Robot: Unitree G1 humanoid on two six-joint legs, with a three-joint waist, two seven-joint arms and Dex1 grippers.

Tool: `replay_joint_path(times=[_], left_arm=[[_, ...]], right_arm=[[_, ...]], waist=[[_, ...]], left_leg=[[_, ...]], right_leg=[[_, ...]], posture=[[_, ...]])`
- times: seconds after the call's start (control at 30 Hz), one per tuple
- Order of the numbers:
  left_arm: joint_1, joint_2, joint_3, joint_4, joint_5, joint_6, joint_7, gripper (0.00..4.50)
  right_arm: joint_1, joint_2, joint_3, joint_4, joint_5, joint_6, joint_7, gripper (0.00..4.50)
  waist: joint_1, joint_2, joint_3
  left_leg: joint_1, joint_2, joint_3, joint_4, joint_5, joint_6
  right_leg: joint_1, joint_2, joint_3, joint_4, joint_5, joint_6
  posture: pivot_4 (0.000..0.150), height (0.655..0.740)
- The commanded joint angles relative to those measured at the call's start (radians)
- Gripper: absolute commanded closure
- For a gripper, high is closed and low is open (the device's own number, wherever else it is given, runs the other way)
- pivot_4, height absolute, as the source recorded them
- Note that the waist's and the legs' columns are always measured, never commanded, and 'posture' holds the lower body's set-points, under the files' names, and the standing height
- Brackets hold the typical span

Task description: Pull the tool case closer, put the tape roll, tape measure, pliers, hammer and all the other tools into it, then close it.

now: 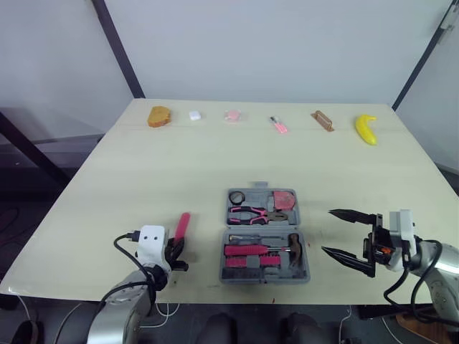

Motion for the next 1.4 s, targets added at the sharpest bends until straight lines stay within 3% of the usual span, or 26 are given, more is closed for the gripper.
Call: replay_joint_path(times=[0.03,0.1,0.13,0.17,0.37,0.4,0.57,0.73,0.87,0.97,1.07,1.33,1.4], left_arm=[[0.002,-0.012,0.001,-0.046,-0.018,0.007,0.006,4.08],[-0.004,-0.025,0.005,-0.042,-0.014,0.009,0.018,4.08],[-0.008,-0.031,0.008,-0.041,-0.013,0.009,0.024,3.05],[-0.012,-0.038,0.010,-0.040,-0.014,0.008,0.027,2.84],[-0.011,-0.069,0.010,-0.051,-0.013,0.000,0.046,0.17],[-0.008,-0.075,0.013,-0.059,-0.018,-0.004,0.046,0.07],[-0.001,-0.067,0.038,-0.118,-0.060,-0.013,0.017,0.07],[-0.043,0.126,0.045,-0.108,-0.048,-0.025,-0.119,0.07],[-0.102,0.372,0.028,0.016,-0.056,-0.138,-0.392,0.07],[-0.156,0.489,0.015,0.128,-0.054,-0.238,-0.542,0.07],[-0.268,0.626,-0.058,0.318,-0.016,-0.473,-0.803,0.07],[-0.571,0.728,-0.265,0.704,0.067,-0.908,-1.280,0.07],[-0.673,0.756,-0.385,0.795,0.088,-1.044,-1.354,0.07]], right_arm=[[-0.012,-0.018,0.000,-0.052,0.025,0.007,0.016,0.00],[-0.012,-0.031,0.006,-0.056,0.025,0.013,0.036,0.00],[-0.011,-0.036,0.006,-0.059,0.032,0.019,0.041,0.00],[-0.011,-0.043,0.005,-0.063,0.040,0.029,0.046,0.00],[-0.002,-0.095,0.028,-0.088,0.028,0.037,0.097,0.00],[-0.004,-0.094,0.029,-0.090,0.030,0.040,0.094,0.00],[-0.007,-0.092,0.035,-0.090,0.019,0.039,0.090,0.00],[-0.015,-0.074,0.044,-0.097,0.021,0.048,0.060,0.00],[-0.021,-0.060,0.063,-0.108,0.015,0.054,0.040,0.00],[-0.022,-0.060,0.068,-0.107,0.015,0.053,0.037,0.00],[-0.032,-0.065,0.061,-0.100,0.018,0.054,0.038,0.00],[-0.044,-0.054,0.062,-0.093,0.020,0.054,0.032,0.00],[-0.049,-0.049,0.067,-0.084,0.016,0.049,0.033,0.00]], waist=[[0.000,0.000,0.000],[0.000,0.000,0.000],[0.000,0.000,0.000],[0.000,0.000,0.000],[0.000,0.000,0.000],[0.000,0.000,0.000],[0.000,-0.001,0.000],[-0.001,-0.001,0.001],[0.000,-0.001,0.001],[0.000,0.000,0.002],[0.004,0.000,0.002],[0.005,0.001,0.003],[0.011,0.000,0.003]], left_leg=[[0.000,0.000,0.000,0.000,0.000,0.000],[0.000,0.000,0.000,0.000,0.000,0.000],[0.000,0.000,0.000,0.000,0.000,0.000],[0.000,0.000,0.000,0.000,0.000,0.000],[0.000,-0.001,0.000,0.000,0.000,0.000],[0.000,-0.001,0.000,0.000,0.000,0.000],[0.000,-0.001,0.000,0.000,0.000,0.000],[0.000,-0.001,-0.001,0.000,0.000,0.000],[0.000,-0.001,0.000,0.000,0.000,0.000],[0.000,0.000,0.001,0.000,0.000,0.000],[-0.002,0.000,0.001,0.000,0.000,0.000],[-0.009,-0.001,0.004,0.000,0.000,0.000],[-0.013,-0.001,0.002,0.001,0.000,0.000]], right_leg=[[0.000,0.000,0.000,0.000,0.000,0.000],[0.000,0.000,0.000,0.000,0.000,0.000],[0.000,0.000,0.000,0.000,0.000,0.000],[0.000,0.000,0.000,0.000,0.000,0.000],[0.000,0.000,0.000,0.000,0.000,0.000],[0.000,0.001,0.000,0.000,0.000,0.000],[0.000,0.001,0.000,0.000,0.000,0.000],[0.000,0.003,0.000,-0.001,0.000,0.000],[0.000,0.003,0.000,-0.001,0.000,-0.001],[-0.001,0.003,0.000,-0.002,0.000,-0.001],[-0.001,0.002,-0.001,-0.004,0.000,0.000],[-0.006,0.003,-0.003,-0.006,0.000,0.000],[-0.009,0.005,-0.005,-0.005,0.000,0.000]], posture=[[0.150,0.7400],[0.150,0.7400],[0.150,0.7400],[0.150,0.7400],[0.150,0.7400],[0.150,0.7400],[0.150,0.7400],[0.150,0.7400],[0.150,0.7400],[0.150,0.7400],[0.150,0.7400],[0.150,0.7400],[0.150,0.7400]])
